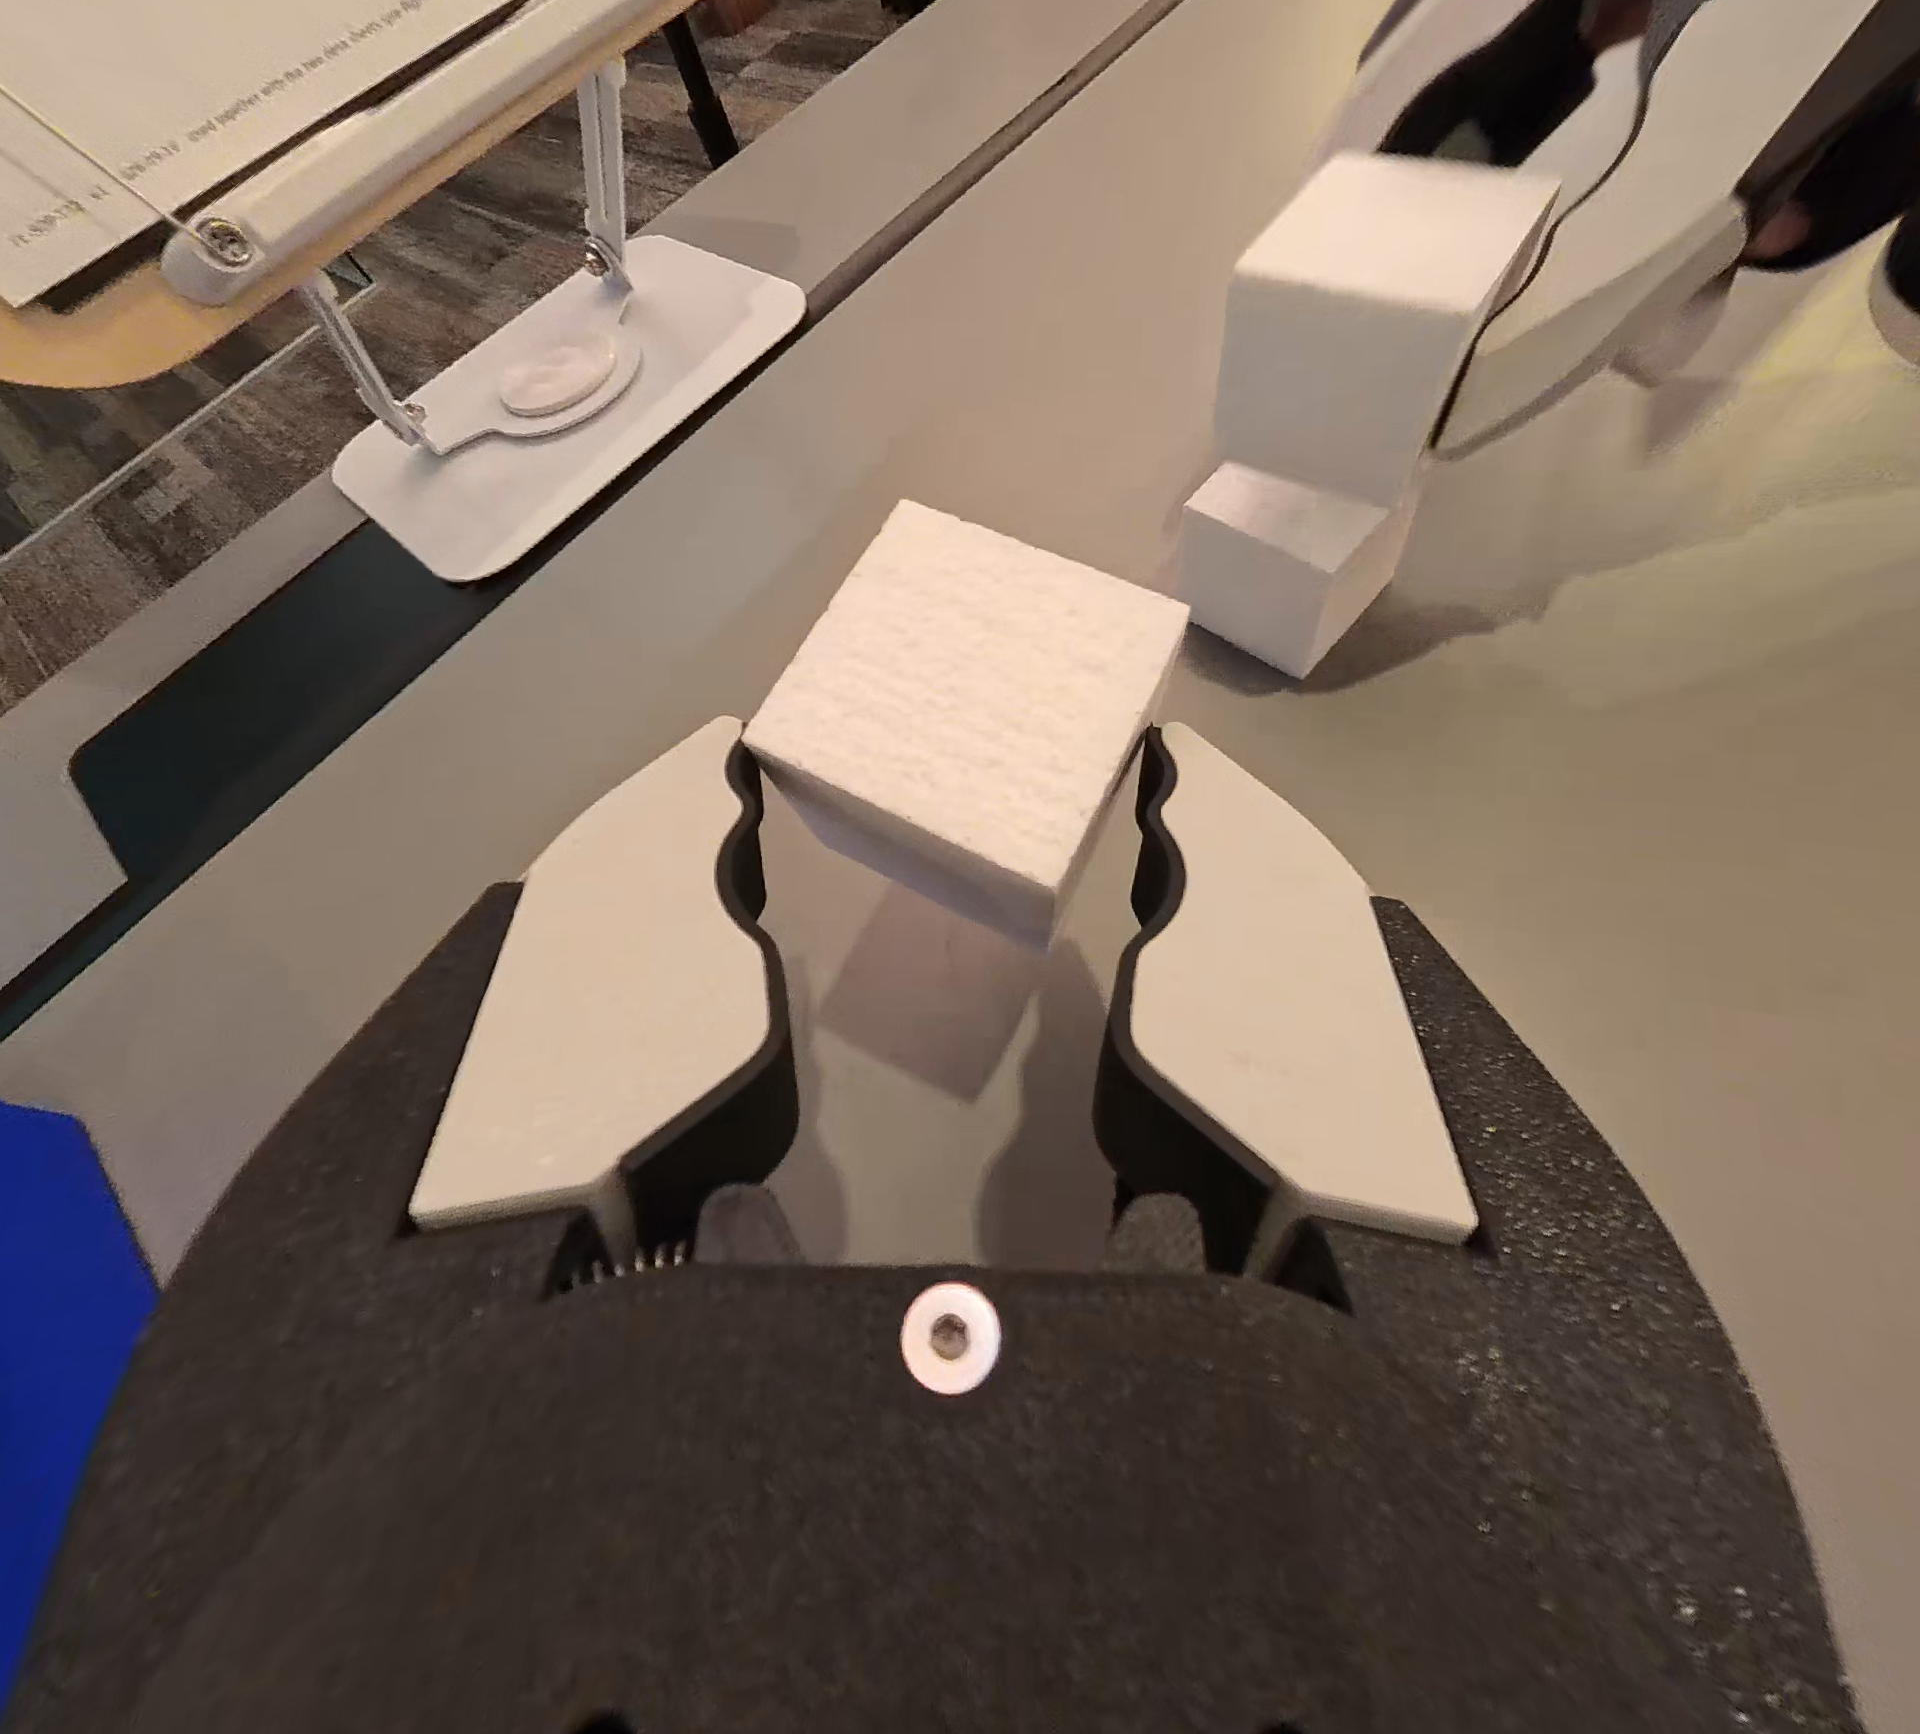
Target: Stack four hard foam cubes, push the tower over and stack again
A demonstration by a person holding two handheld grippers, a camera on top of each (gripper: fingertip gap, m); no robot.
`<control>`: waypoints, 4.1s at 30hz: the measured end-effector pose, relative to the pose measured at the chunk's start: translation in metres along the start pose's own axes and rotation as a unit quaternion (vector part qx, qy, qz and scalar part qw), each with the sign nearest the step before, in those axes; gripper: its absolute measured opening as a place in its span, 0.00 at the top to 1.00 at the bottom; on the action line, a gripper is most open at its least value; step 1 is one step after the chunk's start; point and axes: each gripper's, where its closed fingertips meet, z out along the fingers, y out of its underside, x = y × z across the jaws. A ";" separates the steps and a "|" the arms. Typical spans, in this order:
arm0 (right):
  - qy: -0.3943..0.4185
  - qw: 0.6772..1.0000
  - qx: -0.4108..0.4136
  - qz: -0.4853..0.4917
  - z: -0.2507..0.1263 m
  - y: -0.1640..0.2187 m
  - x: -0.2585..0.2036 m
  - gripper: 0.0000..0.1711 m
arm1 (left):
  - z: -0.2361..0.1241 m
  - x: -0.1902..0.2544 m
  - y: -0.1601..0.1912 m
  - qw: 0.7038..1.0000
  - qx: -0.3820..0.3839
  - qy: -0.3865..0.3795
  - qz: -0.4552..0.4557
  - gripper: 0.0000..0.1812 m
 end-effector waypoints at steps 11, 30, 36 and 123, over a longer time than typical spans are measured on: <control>0.018 1.000 -0.007 -0.023 0.009 0.009 0.003 0.56 | -0.008 -0.005 -0.008 0.999 0.020 -0.008 -0.027 0.62; 0.035 0.999 0.035 0.008 -0.041 0.068 0.073 0.53 | 0.065 0.085 -0.090 0.990 0.017 0.140 -0.026 0.62; 0.060 0.998 0.010 -0.006 -0.033 0.075 0.076 0.56 | 0.078 0.088 -0.074 0.991 -0.004 0.136 -0.010 0.62; 0.206 0.952 0.096 0.204 -0.310 0.121 0.181 0.77 | 0.117 0.097 -0.075 0.984 0.038 0.144 -0.102 0.60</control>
